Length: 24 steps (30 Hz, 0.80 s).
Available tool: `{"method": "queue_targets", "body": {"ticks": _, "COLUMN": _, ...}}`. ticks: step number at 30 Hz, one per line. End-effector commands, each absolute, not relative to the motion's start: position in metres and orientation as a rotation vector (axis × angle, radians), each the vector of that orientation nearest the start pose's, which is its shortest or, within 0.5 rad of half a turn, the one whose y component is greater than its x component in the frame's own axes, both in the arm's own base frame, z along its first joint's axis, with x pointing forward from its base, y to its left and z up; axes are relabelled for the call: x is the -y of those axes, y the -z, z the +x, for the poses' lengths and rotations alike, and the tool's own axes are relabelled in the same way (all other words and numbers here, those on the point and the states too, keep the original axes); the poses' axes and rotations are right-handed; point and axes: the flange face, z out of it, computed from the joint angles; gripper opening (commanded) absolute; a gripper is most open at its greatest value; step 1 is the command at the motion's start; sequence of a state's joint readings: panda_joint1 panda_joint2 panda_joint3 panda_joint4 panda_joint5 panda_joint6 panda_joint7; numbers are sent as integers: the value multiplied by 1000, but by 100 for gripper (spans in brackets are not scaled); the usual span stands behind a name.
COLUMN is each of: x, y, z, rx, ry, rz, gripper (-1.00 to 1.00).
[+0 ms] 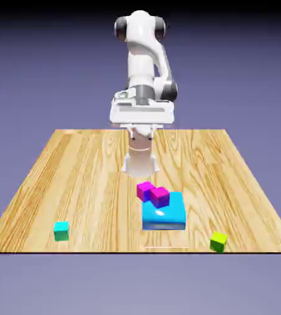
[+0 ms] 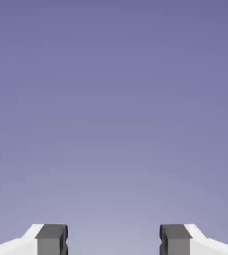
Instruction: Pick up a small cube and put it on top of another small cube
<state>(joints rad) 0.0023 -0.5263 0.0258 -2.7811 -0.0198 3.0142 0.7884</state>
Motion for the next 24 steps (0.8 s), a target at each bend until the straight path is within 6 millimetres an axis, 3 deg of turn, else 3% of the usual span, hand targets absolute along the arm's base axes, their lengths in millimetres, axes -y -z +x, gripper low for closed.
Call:
{"method": "queue_targets", "body": {"ticks": 1, "x": -20, "y": -446, "z": 408, "rx": -993, "ry": 961, "rz": -2525, "gripper": 0}}
{"method": "queue_targets", "body": {"ticks": 12, "x": -103, "y": -358, "z": 483, "rx": -1252, "ry": 557, "rz": -2664, "gripper": 0}}
{"method": "queue_targets", "body": {"ticks": 24, "x": -197, "y": -251, "z": 524, "rx": -1588, "ry": 152, "rz": -2661, "gripper": 0}}
